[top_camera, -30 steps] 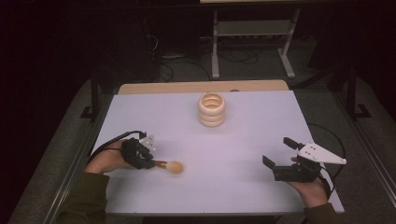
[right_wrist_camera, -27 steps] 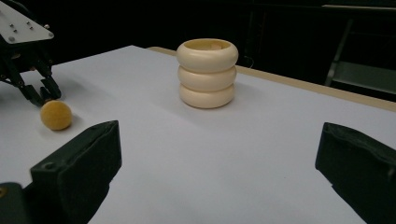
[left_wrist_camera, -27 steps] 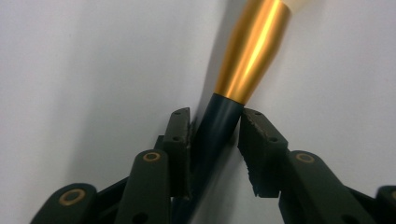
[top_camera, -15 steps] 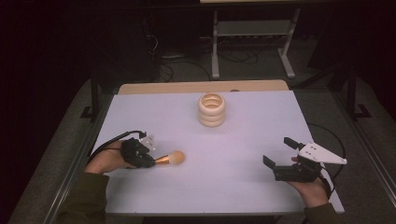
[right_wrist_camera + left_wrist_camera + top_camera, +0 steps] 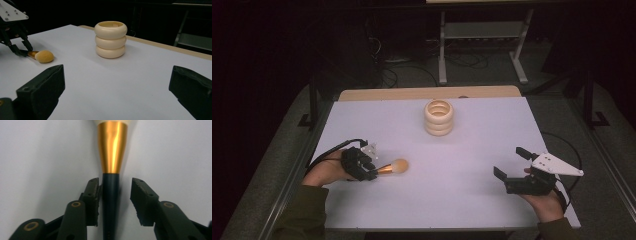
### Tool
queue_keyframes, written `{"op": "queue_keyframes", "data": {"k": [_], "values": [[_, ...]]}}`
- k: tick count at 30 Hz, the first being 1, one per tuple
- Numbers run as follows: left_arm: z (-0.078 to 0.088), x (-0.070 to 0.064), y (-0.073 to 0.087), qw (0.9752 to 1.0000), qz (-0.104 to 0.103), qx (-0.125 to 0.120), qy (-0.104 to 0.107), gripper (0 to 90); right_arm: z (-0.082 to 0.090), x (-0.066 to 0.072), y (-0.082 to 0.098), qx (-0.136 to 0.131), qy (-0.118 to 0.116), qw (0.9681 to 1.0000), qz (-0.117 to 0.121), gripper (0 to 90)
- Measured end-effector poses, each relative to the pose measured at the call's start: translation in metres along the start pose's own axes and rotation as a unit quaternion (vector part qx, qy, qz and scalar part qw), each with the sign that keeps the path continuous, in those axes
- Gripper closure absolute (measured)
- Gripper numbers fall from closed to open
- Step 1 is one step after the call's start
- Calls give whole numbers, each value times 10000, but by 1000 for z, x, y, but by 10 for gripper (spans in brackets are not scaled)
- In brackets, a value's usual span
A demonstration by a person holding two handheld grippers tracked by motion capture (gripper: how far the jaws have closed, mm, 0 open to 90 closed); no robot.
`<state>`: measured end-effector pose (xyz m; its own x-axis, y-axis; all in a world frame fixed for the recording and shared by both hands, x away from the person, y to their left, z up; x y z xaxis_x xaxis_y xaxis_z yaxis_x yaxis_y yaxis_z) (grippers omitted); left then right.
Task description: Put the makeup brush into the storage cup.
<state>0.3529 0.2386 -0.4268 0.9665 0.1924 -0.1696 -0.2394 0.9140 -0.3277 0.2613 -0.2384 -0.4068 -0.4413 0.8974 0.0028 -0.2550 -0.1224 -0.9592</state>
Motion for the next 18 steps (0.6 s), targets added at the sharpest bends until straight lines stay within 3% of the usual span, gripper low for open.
{"op": "queue_keyframes", "data": {"k": [9, 14, 18], "values": [[0, -3, -11, 9997, -23, -191, -125, 473, -1, 0, 0, -24, -9, 10000, 27, 0], [-3, -6, -21, 9996, -116, -223, -115, 463, -1, 0, 0, -32, -13, 10000, 18, 0], [-9, -5, -27, 9996, -36, -263, -125, 464, -2, 0, 0, -28, -16, 10000, 27, 0]]}}
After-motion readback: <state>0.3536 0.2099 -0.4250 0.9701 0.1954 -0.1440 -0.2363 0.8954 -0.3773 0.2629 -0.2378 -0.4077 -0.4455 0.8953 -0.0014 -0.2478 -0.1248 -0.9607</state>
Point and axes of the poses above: each handheld gripper's, and its own axes: z roughly backward along the jaws, y roughly out of its underside, x roughly to its left, the point moved 2 cm from there along -z, roughly forward along the jaws, and after that the axes turned 11 degrees about y, right-handed, at the moved point
